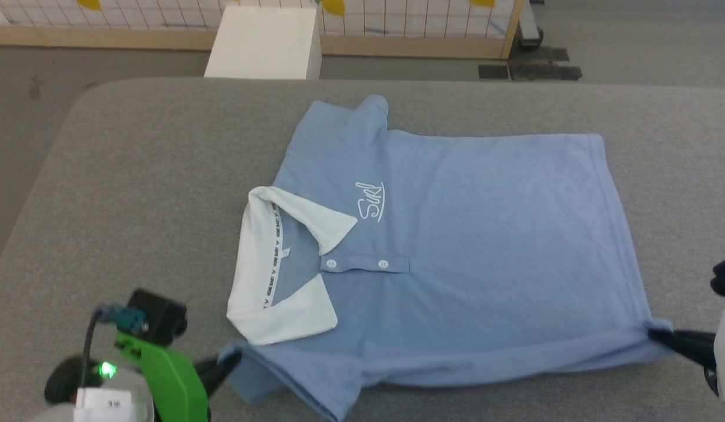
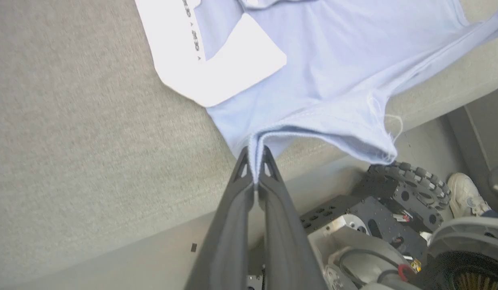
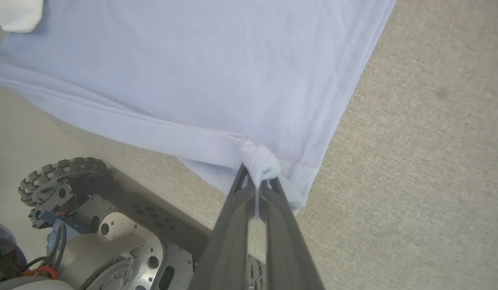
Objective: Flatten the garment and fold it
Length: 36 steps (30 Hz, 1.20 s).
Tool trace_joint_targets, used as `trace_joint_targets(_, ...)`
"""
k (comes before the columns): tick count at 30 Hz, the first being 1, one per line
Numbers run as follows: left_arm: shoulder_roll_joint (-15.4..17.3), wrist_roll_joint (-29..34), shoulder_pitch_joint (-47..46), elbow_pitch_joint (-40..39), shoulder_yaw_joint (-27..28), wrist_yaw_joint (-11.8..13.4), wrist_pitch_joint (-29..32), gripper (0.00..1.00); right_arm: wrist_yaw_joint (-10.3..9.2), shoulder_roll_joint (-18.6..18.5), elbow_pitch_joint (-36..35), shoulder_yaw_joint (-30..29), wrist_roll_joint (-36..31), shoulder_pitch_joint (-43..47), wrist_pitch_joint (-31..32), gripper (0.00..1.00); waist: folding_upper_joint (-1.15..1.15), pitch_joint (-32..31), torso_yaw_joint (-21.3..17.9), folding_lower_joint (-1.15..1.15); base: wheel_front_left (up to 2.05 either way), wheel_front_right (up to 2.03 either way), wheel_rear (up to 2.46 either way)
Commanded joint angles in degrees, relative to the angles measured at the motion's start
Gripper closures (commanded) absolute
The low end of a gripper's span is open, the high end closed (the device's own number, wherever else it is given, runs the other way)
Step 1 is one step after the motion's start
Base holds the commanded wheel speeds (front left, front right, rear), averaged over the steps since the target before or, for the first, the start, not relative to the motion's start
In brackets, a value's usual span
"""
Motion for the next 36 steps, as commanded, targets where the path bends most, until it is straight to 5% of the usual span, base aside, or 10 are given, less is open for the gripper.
trace_joint_targets(1, -1.2, 1.6, -2.5, 0.5, 1.0, 0.4, -1.0, 1.00, -0.10, 0.3, -0.2, -1.2, 0.5, -1.0, -0.8, 1.00, 0.00, 2.0, -0.2, 0.01, 0.00, 0.00, 0.00)
trace_joint_targets(15, -10.5, 7.2, -17.0, 9.4, 3.5, 0.4, -2.2, 1.00, -0.10, 4.7, 2.8, -9.1, -4.2, -5.0, -1.8, 1.00, 0.00, 10.9, -0.9, 0.01, 0.00, 0.00, 0.00)
trace_joint_targets(28, -17.0, 12.8, -27.1, 27.3, -1.6, -4.7, 0.9, 1.00, -0.10, 12.0, 9.3, -13.5, -12.4, -8.7, 0.2, 1.00, 0.00, 16.0, -1.4, 0.01, 0.00, 0.00, 0.00)
trace_joint_targets(30, -17.9, 13.8, -27.8, 29.4, -2.0, -4.9, 0.1, 0.51, -0.10, 13.1, 10.8, -14.2, -13.7, -8.9, 0.2, 1.00, 0.00, 16.0, -1.5, 0.01, 0.00, 0.00, 0.00)
trace_joint_targets(31, -18.4, 14.2, -28.0, 30.6, -2.1, -4.9, -0.6, 0.00, -0.10, 13.7, 11.8, -14.8, -14.5, -9.0, -0.1, 0.95, 0.00, 15.8, -1.5, 0.01, 0.00, 0.00, 0.00)
trace_joint_targets(32, -18.9, 14.4, -28.1, 31.6, -2.0, -4.7, -1.4, 0.00, -0.10, 14.4, 12.8, -15.4, -15.2, -9.0, -0.4, 0.00, 0.00, 15.5, -1.5, 0.01, 0.00, 0.00, 0.00)
trace_joint_targets(36, -20.8, 14.4, -27.7, 34.3, -1.1, -4.0, -4.6, 0.00, -0.10, 16.4, 14.0, -17.2, -18.3, -8.7, -2.4, 0.00, 0.00, 13.6, -1.3, 0.01, 0.00, 0.00, 0.00)
